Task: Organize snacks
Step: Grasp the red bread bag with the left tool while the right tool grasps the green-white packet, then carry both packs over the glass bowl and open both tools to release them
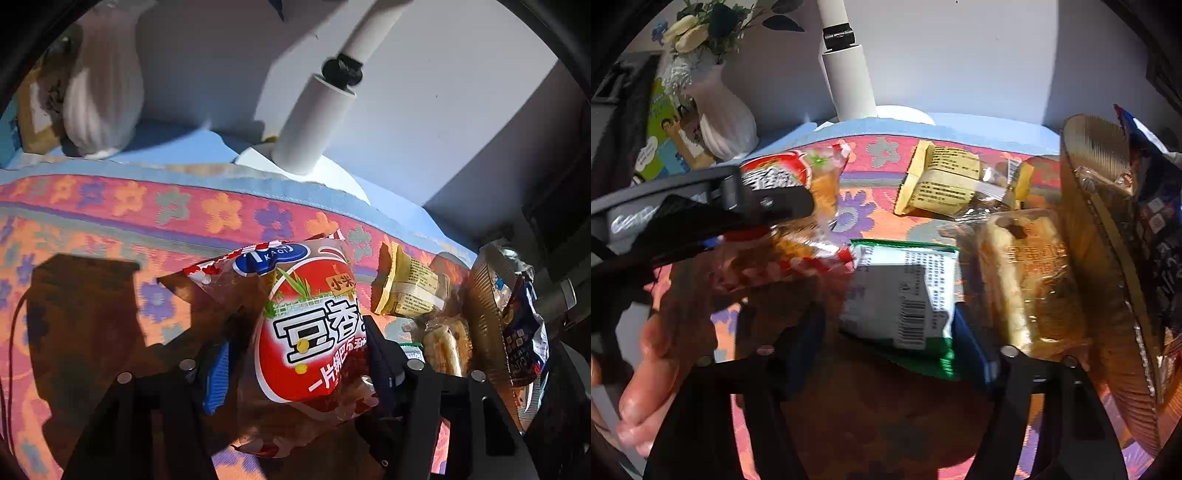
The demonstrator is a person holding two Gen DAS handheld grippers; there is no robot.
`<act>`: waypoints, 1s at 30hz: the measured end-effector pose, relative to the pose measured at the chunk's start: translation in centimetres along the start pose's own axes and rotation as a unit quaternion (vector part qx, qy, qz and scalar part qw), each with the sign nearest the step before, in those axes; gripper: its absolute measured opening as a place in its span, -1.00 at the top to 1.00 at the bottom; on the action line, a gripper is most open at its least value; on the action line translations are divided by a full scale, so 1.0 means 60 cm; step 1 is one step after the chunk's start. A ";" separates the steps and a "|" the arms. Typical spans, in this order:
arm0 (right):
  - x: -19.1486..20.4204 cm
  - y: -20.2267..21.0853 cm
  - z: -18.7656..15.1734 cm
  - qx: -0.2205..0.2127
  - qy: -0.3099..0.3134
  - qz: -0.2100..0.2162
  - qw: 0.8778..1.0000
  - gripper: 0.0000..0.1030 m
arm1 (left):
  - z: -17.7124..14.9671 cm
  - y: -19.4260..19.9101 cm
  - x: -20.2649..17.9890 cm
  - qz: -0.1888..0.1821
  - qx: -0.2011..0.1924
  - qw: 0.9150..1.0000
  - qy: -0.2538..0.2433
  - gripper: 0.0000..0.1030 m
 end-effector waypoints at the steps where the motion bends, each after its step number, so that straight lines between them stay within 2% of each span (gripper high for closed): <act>1: 0.001 -0.002 0.002 0.001 -0.003 0.004 1.000 -0.56 | 0.000 0.011 0.007 0.001 -0.006 1.000 0.003 -0.16; 2: 0.003 -0.003 0.002 0.001 -0.007 0.008 1.000 -0.64 | -0.001 0.026 0.016 0.002 -0.015 1.000 0.010 -0.16; 4: 0.009 -0.008 0.005 -0.003 -0.009 0.012 1.000 -0.69 | -0.002 0.044 0.030 0.004 -0.023 1.000 0.019 -0.16; 9: 0.024 -0.021 0.011 -0.018 0.011 -0.009 1.000 -0.64 | -0.023 0.099 0.061 0.016 -0.035 0.999 0.022 -0.16; 10: 0.025 -0.023 0.012 -0.020 0.015 -0.015 1.000 -0.47 | -0.029 0.108 0.062 0.018 -0.038 0.999 0.020 -0.16; 11: 0.024 -0.018 0.009 -0.024 0.017 -0.022 0.999 -0.20 | -0.038 0.120 0.063 0.022 -0.043 0.999 0.017 -0.16; 13: 0.021 -0.013 0.007 -0.032 0.024 -0.027 0.999 -0.04 | -0.060 0.141 0.060 0.027 -0.048 0.998 0.010 -0.16; 18: 0.020 0.014 -0.025 -0.021 0.044 0.007 0.999 -0.03 | -0.116 0.181 0.043 0.024 -0.046 0.999 -0.010 -0.16; 26: -0.006 0.093 -0.144 -0.002 0.058 0.024 0.998 -0.07 | -0.208 0.206 0.009 0.029 -0.064 0.997 -0.028 -0.16; 28: -0.019 0.109 -0.164 -0.003 0.059 0.019 0.998 -0.07 | -0.224 0.197 0.008 0.048 -0.067 0.996 -0.028 -0.16; 30: -0.029 0.121 -0.176 -0.006 0.055 0.020 0.998 -0.17 | -0.236 0.185 0.008 0.063 -0.076 0.994 -0.037 -0.16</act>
Point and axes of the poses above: each gripper's, at about its wrist camera, not at the fingertips, and y roughly against the way its jaws point, x to its left, z to its top, the point moved 5 cm from there along -y, roughly the way its jaws point, and after that the axes turned 12 degrees about -y, right-handed, at the moved point
